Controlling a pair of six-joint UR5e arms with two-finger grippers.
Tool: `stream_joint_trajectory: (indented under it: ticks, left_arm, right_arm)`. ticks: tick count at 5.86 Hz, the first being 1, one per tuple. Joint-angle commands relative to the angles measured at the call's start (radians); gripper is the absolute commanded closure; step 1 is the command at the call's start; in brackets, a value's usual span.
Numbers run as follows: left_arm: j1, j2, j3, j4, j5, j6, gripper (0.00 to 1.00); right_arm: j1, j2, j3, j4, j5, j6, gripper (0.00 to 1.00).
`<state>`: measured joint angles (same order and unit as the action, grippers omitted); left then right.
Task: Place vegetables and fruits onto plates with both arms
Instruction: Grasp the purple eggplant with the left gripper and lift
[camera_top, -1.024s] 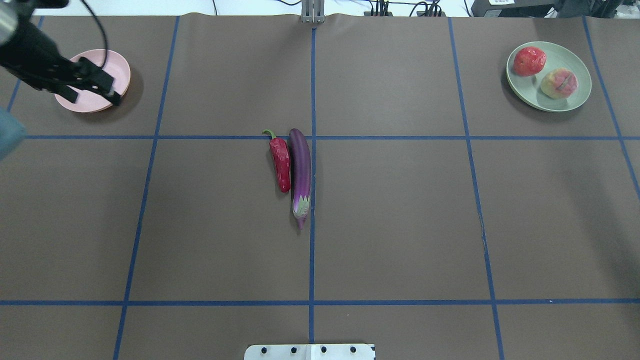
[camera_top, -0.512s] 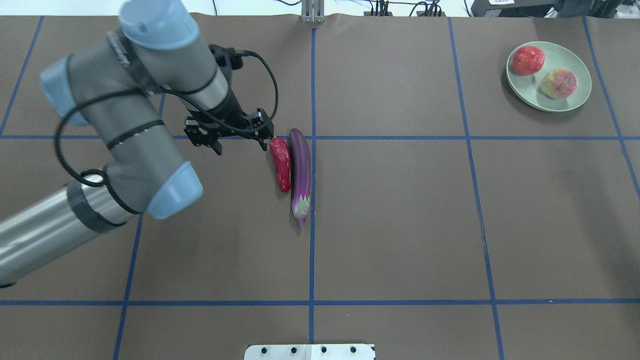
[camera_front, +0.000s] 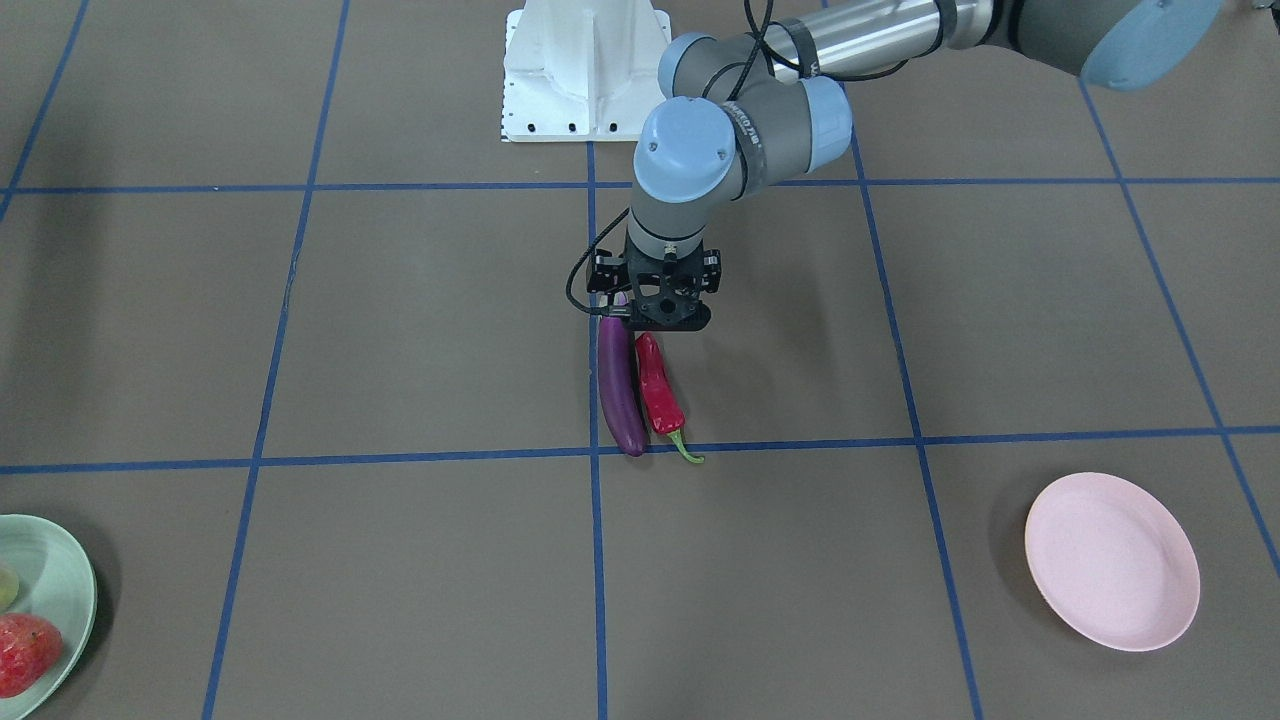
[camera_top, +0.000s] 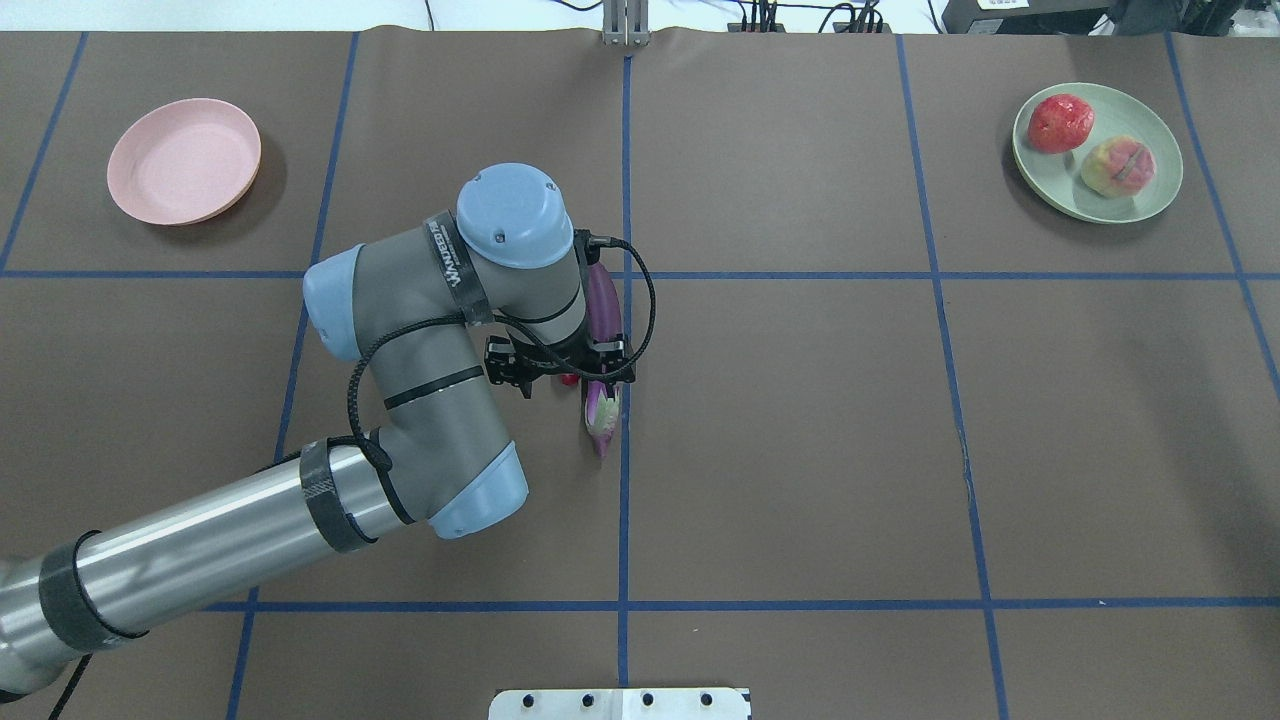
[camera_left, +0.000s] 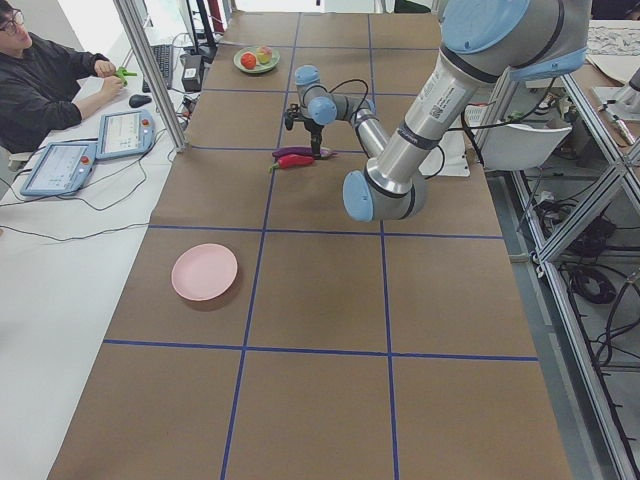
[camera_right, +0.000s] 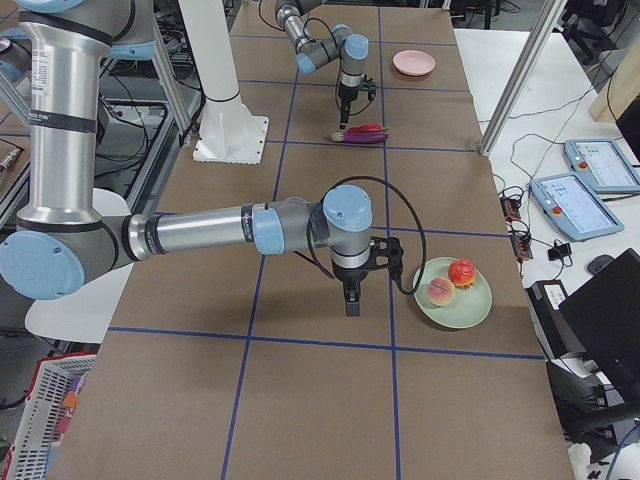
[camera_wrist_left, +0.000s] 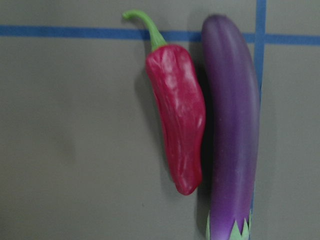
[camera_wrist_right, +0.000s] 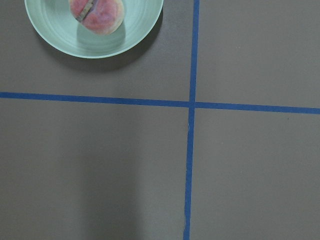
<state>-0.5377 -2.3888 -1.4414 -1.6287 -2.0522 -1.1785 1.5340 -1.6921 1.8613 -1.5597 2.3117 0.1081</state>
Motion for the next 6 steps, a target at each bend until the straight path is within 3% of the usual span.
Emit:
stream_joint_trajectory:
  ticks: [1,2,3,4,5,6]
  left_arm:
    - [0.019,-0.048,0.108,-0.074,0.007,-0.059,0.00]
    - [0.018,-0.059,0.108,-0.073,0.007,-0.059,0.09]
    - [0.018,-0.059,0.108,-0.073,0.007,-0.061,0.40]
    - [0.018,-0.059,0.105,-0.069,0.007,-0.062,0.84]
    - [0.015,-0.058,0.101,-0.066,0.009,-0.063,0.99]
    - [-0.004,-0.056,0.087,-0.065,0.013,-0.064,1.00]
  right_arm:
    - [0.000,0.000,0.001,0.000,0.000,-0.001,0.00]
    - [-0.001,0.000,0.001,0.000,0.000,0.001,0.00]
    - [-0.003,0.002,0.001,0.000,0.000,0.004,0.00]
    - [-0.003,0.005,0.001,0.000,0.002,0.004,0.00]
    - [-0.003,0.005,0.001,0.000,0.002,0.004,0.00]
    - [-0.003,0.005,0.003,0.000,0.002,0.004,0.00]
